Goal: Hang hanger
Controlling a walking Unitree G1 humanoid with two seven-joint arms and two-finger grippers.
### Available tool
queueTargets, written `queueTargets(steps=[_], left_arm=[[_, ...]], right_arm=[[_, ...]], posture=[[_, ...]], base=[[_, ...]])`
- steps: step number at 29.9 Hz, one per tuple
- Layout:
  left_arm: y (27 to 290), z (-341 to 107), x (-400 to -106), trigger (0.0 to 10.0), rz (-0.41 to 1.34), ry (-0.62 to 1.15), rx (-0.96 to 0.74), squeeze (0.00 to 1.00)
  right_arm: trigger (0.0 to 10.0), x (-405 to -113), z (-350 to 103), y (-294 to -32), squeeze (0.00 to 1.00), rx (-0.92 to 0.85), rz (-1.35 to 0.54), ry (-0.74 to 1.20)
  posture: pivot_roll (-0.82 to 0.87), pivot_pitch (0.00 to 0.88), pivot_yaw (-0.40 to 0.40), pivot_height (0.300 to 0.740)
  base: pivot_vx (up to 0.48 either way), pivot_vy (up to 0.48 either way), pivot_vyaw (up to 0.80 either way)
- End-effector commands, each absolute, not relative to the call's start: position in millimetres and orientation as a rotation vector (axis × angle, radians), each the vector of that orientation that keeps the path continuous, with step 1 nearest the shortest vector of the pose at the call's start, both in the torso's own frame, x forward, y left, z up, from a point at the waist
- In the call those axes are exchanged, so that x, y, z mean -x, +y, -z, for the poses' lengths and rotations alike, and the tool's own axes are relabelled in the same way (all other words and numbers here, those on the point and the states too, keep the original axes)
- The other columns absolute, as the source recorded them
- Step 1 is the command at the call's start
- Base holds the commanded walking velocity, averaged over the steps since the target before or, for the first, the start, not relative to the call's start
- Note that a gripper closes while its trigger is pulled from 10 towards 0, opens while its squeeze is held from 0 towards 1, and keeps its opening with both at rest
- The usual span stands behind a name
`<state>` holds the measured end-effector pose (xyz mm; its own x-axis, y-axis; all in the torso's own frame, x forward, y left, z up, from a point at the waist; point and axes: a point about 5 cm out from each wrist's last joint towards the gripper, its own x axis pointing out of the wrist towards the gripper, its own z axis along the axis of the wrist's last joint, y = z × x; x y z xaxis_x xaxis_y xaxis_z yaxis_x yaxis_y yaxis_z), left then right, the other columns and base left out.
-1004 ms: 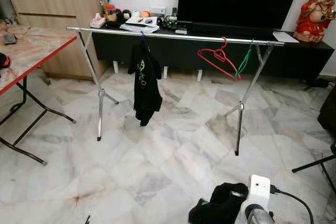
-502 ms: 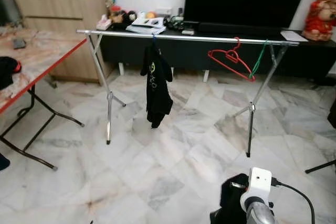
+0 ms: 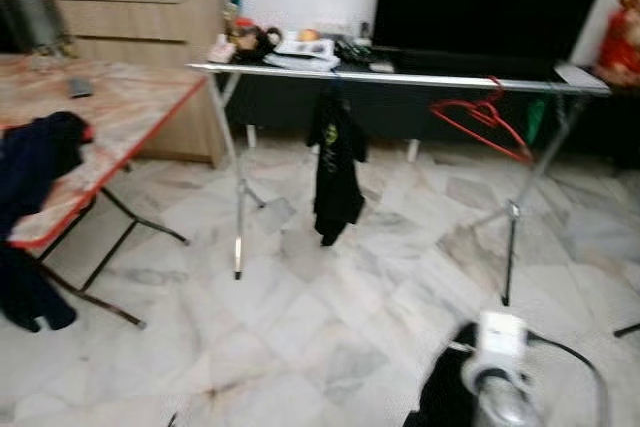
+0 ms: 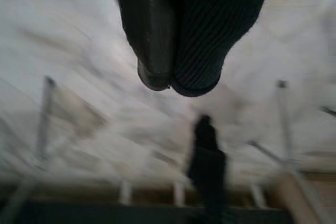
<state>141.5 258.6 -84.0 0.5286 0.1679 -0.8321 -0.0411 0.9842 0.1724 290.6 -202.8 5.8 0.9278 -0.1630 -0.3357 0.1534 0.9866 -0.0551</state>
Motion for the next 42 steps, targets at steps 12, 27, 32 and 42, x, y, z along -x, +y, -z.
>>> queueTargets(steps=[12, 27, 32, 42], left_arm=[[257, 90, -129, 10.0, -0.153, 1.053, -0.103, 0.00], [259, 93, -119, 10.0, -0.159, 1.090, -0.096, 0.00], [262, 94, -112, 10.0, -0.168, 1.112, -0.096, 0.00], [267, 95, -102, 10.0, -0.191, 1.146, -0.096, 0.00]], right_arm=[[10.0, -308, -31, -211, 0.00, 0.043, 0.184, 0.224], [10.0, -314, -52, -221, 0.00, 0.038, 0.297, 0.096], [10.0, -313, -56, -210, 0.00, 0.058, 0.203, 0.041], [10.0, -290, -78, -189, 0.00, 0.137, 0.097, -0.123]], posture=[[0.14, 0.000, 0.008, 0.740], [0.13, 0.000, 0.000, 0.740], [0.12, 0.000, -0.004, 0.740], [0.13, 0.000, -0.025, 0.740]], base=[[0.000, 0.466, 0.00], [0.000, 0.466, 0.00], [0.000, 0.465, 0.00], [0.000, 0.465, 0.00]])
